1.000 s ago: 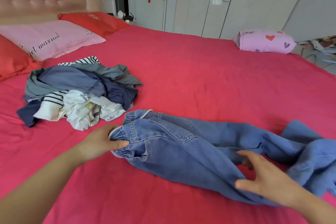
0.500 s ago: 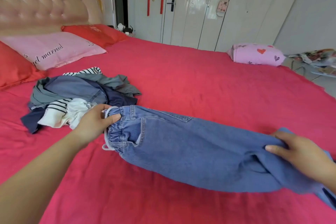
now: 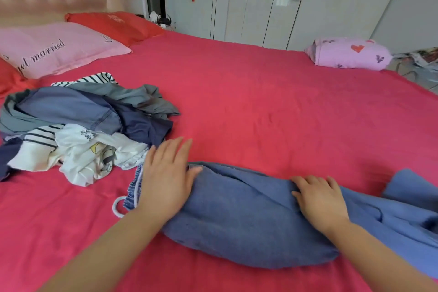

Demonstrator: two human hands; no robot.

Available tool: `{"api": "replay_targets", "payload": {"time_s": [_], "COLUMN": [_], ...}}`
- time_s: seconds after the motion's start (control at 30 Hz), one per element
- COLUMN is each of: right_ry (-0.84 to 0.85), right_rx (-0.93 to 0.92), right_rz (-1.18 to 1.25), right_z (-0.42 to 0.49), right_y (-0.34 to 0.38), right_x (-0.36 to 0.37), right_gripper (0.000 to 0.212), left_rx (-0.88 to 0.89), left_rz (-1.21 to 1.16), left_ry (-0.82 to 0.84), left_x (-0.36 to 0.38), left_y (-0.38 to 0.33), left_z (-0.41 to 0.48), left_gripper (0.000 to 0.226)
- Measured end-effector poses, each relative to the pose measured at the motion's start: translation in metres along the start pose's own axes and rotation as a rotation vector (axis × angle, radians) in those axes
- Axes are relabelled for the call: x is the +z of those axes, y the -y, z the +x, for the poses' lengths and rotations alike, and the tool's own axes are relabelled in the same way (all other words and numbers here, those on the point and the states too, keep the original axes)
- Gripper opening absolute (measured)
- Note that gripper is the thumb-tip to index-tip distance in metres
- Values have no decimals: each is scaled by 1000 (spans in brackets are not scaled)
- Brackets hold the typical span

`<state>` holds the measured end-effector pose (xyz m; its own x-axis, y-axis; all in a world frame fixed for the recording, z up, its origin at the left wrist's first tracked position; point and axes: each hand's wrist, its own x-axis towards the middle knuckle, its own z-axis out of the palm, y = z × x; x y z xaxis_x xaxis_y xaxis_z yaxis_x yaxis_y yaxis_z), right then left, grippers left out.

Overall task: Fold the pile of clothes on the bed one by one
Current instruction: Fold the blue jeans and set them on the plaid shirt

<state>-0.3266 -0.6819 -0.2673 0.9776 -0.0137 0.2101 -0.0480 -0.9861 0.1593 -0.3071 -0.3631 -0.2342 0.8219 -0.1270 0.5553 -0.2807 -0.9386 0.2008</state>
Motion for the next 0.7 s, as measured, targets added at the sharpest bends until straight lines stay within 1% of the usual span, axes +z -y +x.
{"api": "replay_targets", "payload": {"time_s": [0.03,0.07,0.13,0.17,0.2,0.23,0.3,0.33,0.37,0.43,0.47,0.5,0.53,0.57,0.63,0.67,0.7], "right_ry": [21,15,-44,-68,-90,-123,-116,-64,21,266,348,387,391,367,330,319,315], "right_rx": [1,-3,-39,-69,-93,-104,-86,-40,21,133,153,149,128,96,52,37,28], "right_rz": [13,26,55,63,64,48,-11,-23,-13,28,40,52,64,68,64,72,87], "right_z": [-1,-1,-3,-6,-11,-17,-31,-39,-46,-57,-59,-59,-57,-56,-52,-51,-50], "right_y": [2,3,2,-1,-5,-14,-39,-55,-72,-99,-106,-108,-105,-99,-87,-82,-79], "right_x": [1,1,-2,-4,-8,-13,-23,-28,-33,-41,-41,-41,-40,-39,-42,-44,-46], "right_gripper": [28,26,27,30,35,41,61,73,88,122,132,132,121,104,61,43,33], "left_rx": [102,161,200,205,208,206,185,169,173,172,160,155,150,144,123,123,125], "left_rz": [32,78,200,249,279,291,272,262,261,292,297,289,277,261,241,240,241], "left_ry": [67,186,463,562,605,614,623,646,612,609,621,622,628,635,674,662,681], "left_x": [7,18,40,51,60,65,62,57,56,56,54,54,53,52,44,42,38], "left_y": [-13,-21,-20,-14,-8,-5,-6,-9,-7,-3,-3,-3,0,6,13,17,20], "left_z": [-8,-18,-37,-45,-47,-47,-44,-40,-39,-41,-42,-42,-42,-45,-47,-47,-45], "left_gripper": [55,58,67,73,77,78,83,90,100,115,117,116,114,111,106,105,108]}}
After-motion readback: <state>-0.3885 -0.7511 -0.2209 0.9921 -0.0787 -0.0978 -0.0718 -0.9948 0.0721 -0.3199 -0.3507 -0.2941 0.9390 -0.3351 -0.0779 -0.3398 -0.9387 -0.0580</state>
